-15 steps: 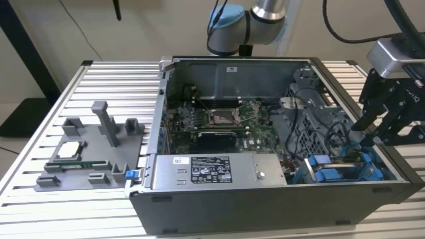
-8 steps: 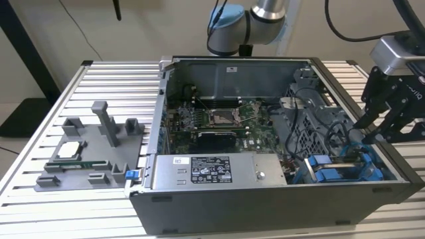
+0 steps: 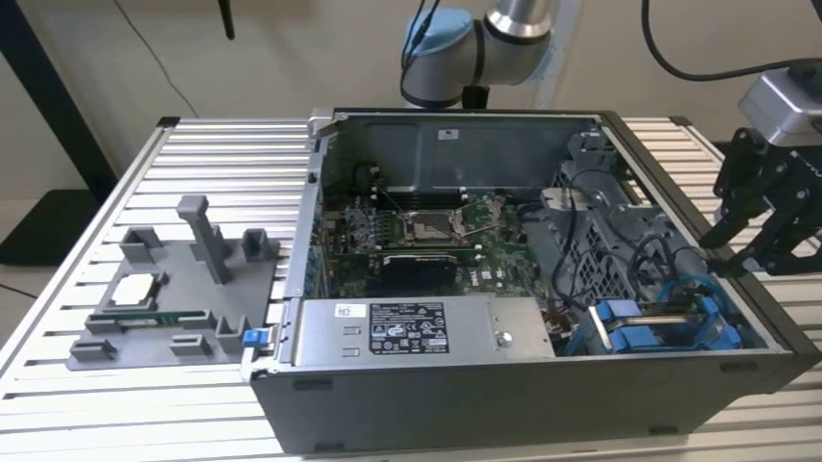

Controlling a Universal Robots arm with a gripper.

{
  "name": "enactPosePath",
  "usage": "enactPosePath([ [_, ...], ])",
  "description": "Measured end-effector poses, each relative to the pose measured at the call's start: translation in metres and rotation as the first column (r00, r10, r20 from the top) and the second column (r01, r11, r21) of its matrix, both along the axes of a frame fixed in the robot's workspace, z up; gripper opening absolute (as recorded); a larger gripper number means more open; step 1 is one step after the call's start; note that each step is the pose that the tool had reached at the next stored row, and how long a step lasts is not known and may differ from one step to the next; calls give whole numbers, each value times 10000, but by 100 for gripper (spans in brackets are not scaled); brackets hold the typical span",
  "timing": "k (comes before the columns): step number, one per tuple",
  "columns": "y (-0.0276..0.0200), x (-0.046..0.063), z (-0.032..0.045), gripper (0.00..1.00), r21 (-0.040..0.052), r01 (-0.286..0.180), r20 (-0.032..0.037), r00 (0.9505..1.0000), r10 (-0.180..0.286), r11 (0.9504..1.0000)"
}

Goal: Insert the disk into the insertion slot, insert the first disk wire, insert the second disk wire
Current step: 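Insert the second disk wire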

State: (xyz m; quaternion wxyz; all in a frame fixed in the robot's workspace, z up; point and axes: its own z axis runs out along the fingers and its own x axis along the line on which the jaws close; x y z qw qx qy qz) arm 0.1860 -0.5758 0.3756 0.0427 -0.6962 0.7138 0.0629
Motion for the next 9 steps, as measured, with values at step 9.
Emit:
enactPosePath([
  [9,20,77,-43,100,-20,-64,6,10000,64,10000],
])
